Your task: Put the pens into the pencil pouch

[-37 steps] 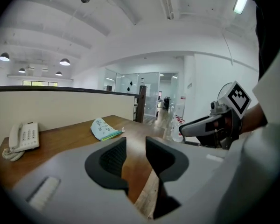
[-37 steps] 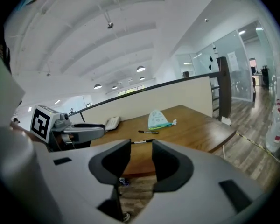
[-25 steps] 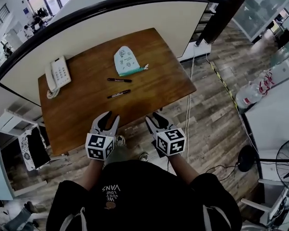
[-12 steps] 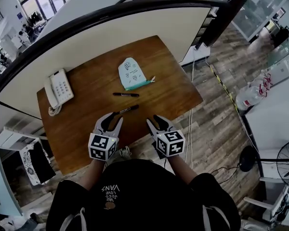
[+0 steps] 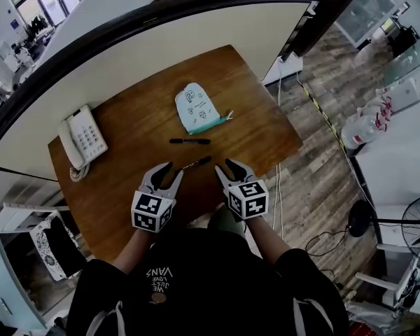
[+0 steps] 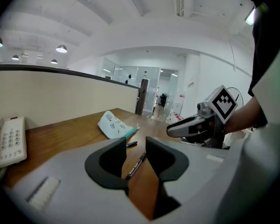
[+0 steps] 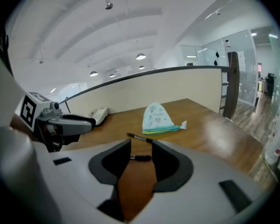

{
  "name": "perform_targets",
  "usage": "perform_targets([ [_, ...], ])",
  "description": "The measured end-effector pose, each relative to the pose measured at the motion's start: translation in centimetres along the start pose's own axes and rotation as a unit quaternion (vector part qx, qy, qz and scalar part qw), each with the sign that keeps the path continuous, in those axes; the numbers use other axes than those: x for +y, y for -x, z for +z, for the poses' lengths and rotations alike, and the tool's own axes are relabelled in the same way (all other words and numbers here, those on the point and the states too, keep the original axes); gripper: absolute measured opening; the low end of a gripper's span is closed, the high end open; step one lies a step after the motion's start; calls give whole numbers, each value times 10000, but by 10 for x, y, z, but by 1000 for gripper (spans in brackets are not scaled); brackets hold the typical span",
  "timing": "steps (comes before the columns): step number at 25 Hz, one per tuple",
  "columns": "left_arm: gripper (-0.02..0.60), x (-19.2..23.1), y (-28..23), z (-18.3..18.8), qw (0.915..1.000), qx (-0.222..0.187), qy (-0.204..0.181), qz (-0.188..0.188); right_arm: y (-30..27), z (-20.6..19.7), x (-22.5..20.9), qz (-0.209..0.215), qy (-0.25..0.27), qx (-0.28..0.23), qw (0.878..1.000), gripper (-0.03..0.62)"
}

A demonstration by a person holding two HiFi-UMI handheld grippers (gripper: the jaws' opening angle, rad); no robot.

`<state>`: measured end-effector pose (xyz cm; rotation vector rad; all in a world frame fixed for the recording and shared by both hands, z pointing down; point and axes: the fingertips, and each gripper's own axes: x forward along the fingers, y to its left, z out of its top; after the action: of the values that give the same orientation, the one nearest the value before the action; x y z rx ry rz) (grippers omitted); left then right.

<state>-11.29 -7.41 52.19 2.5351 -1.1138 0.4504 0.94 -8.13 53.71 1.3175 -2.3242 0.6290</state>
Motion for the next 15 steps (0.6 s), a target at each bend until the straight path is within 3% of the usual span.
perform_targets([
  [8,115,13,-22,1,9992,34,101,382,-39,-7,-18,469,511,486,9964,107],
  [15,115,17,-36,-8,9937,42,555,974,-81,-5,-29,1095,1322,943,9806,107],
])
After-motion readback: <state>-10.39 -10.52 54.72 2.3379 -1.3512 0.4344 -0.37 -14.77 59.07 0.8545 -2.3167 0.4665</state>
